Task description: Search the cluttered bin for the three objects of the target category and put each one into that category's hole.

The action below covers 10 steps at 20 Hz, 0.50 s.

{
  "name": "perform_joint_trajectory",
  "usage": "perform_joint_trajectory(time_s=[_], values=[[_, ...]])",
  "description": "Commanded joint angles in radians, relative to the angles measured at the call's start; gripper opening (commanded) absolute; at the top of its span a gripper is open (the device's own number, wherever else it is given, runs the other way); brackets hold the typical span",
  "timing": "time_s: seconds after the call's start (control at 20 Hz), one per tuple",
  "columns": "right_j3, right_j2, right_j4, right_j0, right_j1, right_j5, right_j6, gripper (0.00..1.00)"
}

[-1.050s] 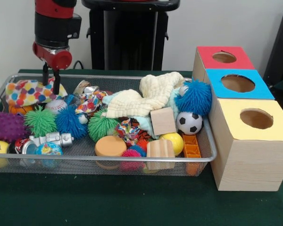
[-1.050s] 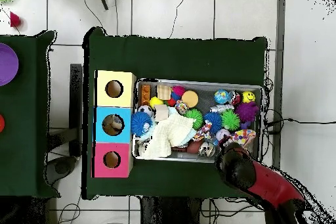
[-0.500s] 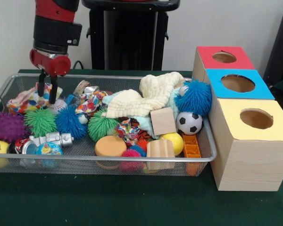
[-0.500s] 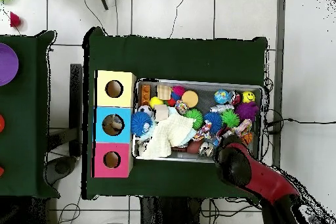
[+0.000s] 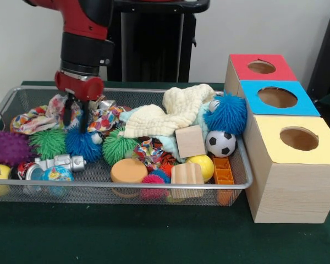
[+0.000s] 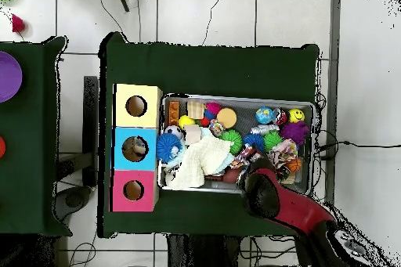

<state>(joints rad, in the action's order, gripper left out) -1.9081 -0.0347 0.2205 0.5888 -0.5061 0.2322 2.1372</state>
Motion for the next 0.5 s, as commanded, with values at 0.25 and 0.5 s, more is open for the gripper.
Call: perform_joint_trajectory(time_s=[0.25,0.5], values=[[0.085,-0.057,-0.069,-0.093,0.056,-0.123,0.081,1.0],[0.088,-0.035,-0.067,-0.091,-0.002,-0.265,0.043,1.0]])
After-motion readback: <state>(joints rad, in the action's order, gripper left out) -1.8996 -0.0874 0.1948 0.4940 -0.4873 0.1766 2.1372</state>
